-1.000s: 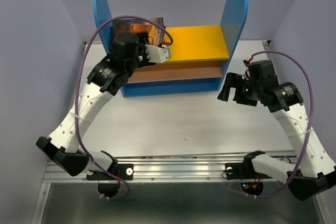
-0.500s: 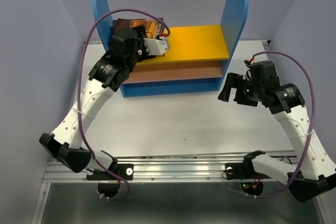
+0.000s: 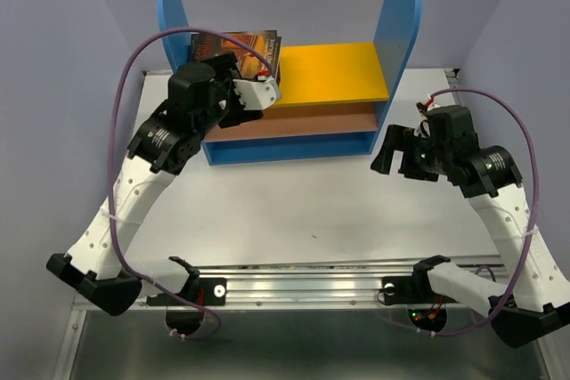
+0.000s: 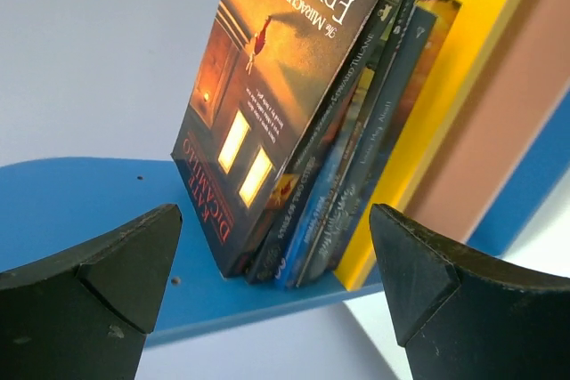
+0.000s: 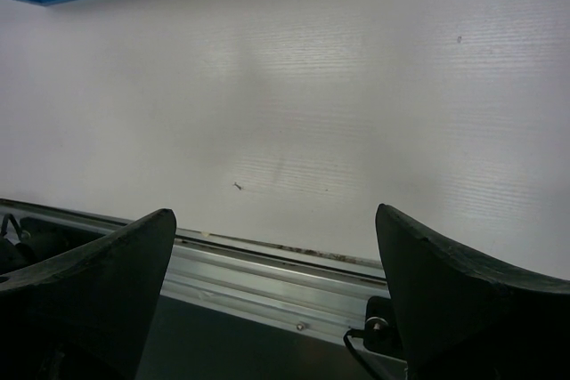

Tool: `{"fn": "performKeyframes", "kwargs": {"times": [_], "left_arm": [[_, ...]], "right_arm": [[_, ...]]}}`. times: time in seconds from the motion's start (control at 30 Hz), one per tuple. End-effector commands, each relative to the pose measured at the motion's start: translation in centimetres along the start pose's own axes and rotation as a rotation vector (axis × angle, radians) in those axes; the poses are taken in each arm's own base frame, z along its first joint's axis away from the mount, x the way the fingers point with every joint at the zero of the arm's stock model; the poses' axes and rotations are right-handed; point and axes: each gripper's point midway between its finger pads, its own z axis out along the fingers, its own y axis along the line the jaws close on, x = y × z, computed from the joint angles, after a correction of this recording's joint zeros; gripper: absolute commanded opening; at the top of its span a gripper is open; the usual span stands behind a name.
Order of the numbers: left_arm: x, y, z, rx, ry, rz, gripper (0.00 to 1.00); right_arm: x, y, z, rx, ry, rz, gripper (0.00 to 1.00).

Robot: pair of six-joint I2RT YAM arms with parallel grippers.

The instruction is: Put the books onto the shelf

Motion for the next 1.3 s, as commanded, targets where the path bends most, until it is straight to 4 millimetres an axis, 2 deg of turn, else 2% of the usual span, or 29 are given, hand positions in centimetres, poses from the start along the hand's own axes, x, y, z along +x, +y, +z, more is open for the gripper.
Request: {"fn": "performKeyframes", "kwargs": {"times": [0.0,0.07,0.13,0.17,0.23,0.27,0.3,0.4,0.43,0.47,0.5,0.53,0.57,0.6,0.67,0.7,0.77,0.8,0.83,0.87,0.9,0.93,0.97,1.0,1.07,1.1,1.2,1.23,1.27], "left_arm": [[-2.2,0.6,-3.2,-0.019,-0.136,-0.103,0.99],[-4.0,0.4,-3.9,0.014,-0.221,-0.172,0.99],[-6.4,1.6,-5.3,0.007,-0.322,-0.25,0.99],[-8.5,2.3,-6.4,0.016,-0.424,-0.349,0.99],[-10.5,3.3,-7.7,0.009,-0.531,-0.467,0.99],[-11.9,4.8,-8.6,-0.029,-0.615,-0.537,0.99],[-12.6,5.5,-9.7,-0.04,-0.664,-0.615,0.99],[-13.2,5.7,-10.6,0.003,-0.723,-1.004,0.98],[-12.9,4.4,-10.5,0.059,-0.715,-1.19,0.72],[-12.6,3.8,-10.5,0.071,-0.709,-1.272,0.63],[-12.2,3.8,-11.7,0.062,-0.732,-1.331,0.48],[-10.8,1.5,-10.0,0.072,-0.667,-1.387,0.12],[-9.9,0.8,-9.7,0.065,-0.639,-1.481,0.0],[-8.4,1.2,-10.0,-0.015,-0.622,-1.536,0.0],[-6.9,-0.7,-8.9,-0.029,-0.559,-1.558,0.0],[-5.9,-1.3,-8.6,-0.052,-0.523,-1.599,0.0],[-5.7,-2.1,-8.3,-0.035,-0.503,-1.606,0.0],[-5.7,-2.8,-7.8,-0.015,-0.479,-1.611,0.0],[-5.9,-3.0,-7.7,0.0,-0.472,-1.602,0.0],[-5.8,-3.4,-7.3,0.007,-0.45,-1.595,0.0],[-5.7,-3.7,-7.0,0.008,-0.432,-1.597,0.0],[-5.4,-3.9,-6.2,-0.007,-0.401,-1.596,0.0],[-5.2,-3.9,-5.8,-0.017,-0.381,-1.595,0.0],[-4.9,-4.2,-5.4,-0.025,-0.35,-1.596,0.0],[-4.7,-3.9,-4.7,-0.054,-0.33,-1.592,0.0],[-4.7,-4.0,-4.2,-0.054,-0.322,-1.59,0.0],[-5.1,-3.6,-3.7,-0.057,-0.324,-1.578,0.0],[-5.3,-4.0,-3.1,-0.043,-0.315,-1.57,0.0],[-5.4,-3.7,-3.0,-0.048,-0.315,-1.566,0.0]], "right_arm": [[-1.2,1.3,-1.2,-0.075,-0.079,-0.037,1.0],[-0.8,1.8,-1.0,-0.119,-0.073,-0.052,1.0],[-0.4,2.3,-0.9,-0.158,-0.064,-0.065,1.0],[-0.1,2.8,-0.5,-0.191,-0.052,-0.068,1.0],[0.0,3.3,-0.1,-0.225,-0.05,-0.071,1.0],[-0.5,4.1,0.0,-0.269,-0.069,-0.082,1.0],[-0.7,4.4,0.1,-0.286,-0.076,-0.087,1.0],[-2.5,6.1,-0.3,-0.35,-0.127,-0.112,1.0],[-3.6,6.7,-1.0,-0.369,-0.154,-0.123,1.0],[-3.9,7.5,-1.2,-0.387,-0.162,-0.137,1.0],[-4.6,8.0,-0.7,-0.376,-0.172,-0.145,0.96],[-5.4,9.0,-1.2,-0.387,-0.193,-0.164,0.93],[-4.7,10.8,-1.3,-0.419,-0.176,-0.212,0.89],[-5.1,11.0,0.4,-0.354,-0.173,-0.223,0.78],[-5.5,12.3,1.6,-0.308,-0.18,-0.268,0.67],[-6.4,13.4,2.9,-0.266,-0.196,-0.293,0.49],[-8.0,14.3,4.2,-0.225,-0.232,-0.316,0.33],[-10.5,15.1,3.8,-0.206,-0.307,-0.324,0.23],[-11.4,15.7,4.2,-0.191,-0.328,-0.331,0.2],[-12.1,16.0,6.4,-0.15,-0.322,-0.361,0.18],[-13.7,15.9,6.8,-0.1,-0.369,-0.357,0.18],[-16.0,16.8,5.9,-0.095,-0.432,-0.358,0.18],[-17.0,17.2,6.3,-0.076,-0.456,-0.365,0.18],[-18.1,17.0,8.1,-0.016,-0.474,-0.387,0.18],[-21.1,17.9,7.5,0.021,-0.566,-0.406,0.18],[-21.4,18.1,9.3,0.04,-0.563,-0.419,0.18],[-23.5,19.6,9.3,0.032,-0.623,-0.446,0.18],[-23.6,20.0,10.8,0.034,-0.615,-0.464,0.18],[-24.5,20.8,10.1,0.016,-0.647,-0.476,0.18]]}}
